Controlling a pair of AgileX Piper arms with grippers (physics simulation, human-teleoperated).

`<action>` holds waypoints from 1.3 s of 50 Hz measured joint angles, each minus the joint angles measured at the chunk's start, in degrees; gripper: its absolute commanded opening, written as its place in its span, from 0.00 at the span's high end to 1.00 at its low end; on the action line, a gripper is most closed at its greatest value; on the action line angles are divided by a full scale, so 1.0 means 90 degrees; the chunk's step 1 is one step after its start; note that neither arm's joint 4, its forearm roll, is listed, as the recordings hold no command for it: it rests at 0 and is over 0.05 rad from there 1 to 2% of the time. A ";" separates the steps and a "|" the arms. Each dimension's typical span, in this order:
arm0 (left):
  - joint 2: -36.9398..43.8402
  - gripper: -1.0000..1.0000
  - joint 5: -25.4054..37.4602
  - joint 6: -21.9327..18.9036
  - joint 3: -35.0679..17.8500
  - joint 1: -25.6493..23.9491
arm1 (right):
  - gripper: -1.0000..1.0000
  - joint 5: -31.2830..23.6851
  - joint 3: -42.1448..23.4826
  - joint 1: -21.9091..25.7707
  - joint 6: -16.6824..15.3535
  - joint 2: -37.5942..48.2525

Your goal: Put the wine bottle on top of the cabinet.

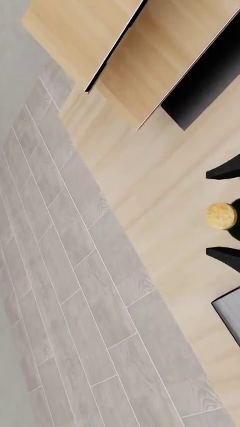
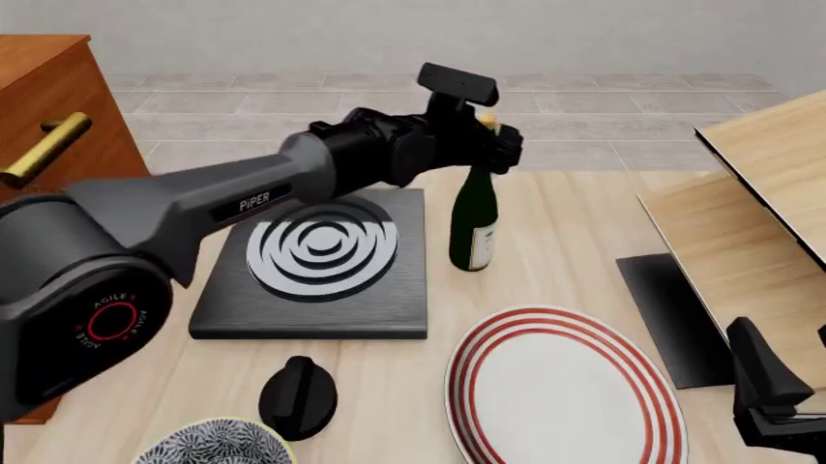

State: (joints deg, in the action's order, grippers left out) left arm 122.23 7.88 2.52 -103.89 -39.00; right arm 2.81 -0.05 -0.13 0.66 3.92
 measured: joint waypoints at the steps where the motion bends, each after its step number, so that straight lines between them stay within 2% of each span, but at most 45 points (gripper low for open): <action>1: 0.0019 0.00 0.0009 0.0000 -0.0025 -0.0003 | 0.00 -0.0002 0.0000 0.0000 0.0000 -0.0002; 5: 0.0072 0.00 0.0006 0.0000 -0.0072 -0.0018 | 0.00 -0.0009 0.0000 0.0000 0.0000 -0.0009; 6: 0.0081 1.00 -0.0001 0.0000 -0.0073 -0.0022 | 0.00 -0.0010 0.0000 0.0000 0.0000 -0.0010; 30: -0.0258 1.00 -0.0763 -0.0115 0.0681 -0.0143 | 0.00 -0.0004 0.0000 0.0001 0.0001 -0.0004; 49: -0.0567 1.00 -0.1059 -0.0191 0.0799 -0.0231 | 0.00 0.0000 0.0000 0.0001 0.0002 0.0000; 65: -0.0824 1.00 -0.1456 -0.0371 0.1240 -0.0418 | 0.00 0.0001 0.0000 0.0001 0.0001 0.0001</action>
State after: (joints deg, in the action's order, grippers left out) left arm 114.82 -5.22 -0.82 -92.74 -42.76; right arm 2.82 -0.06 -0.12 0.67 3.93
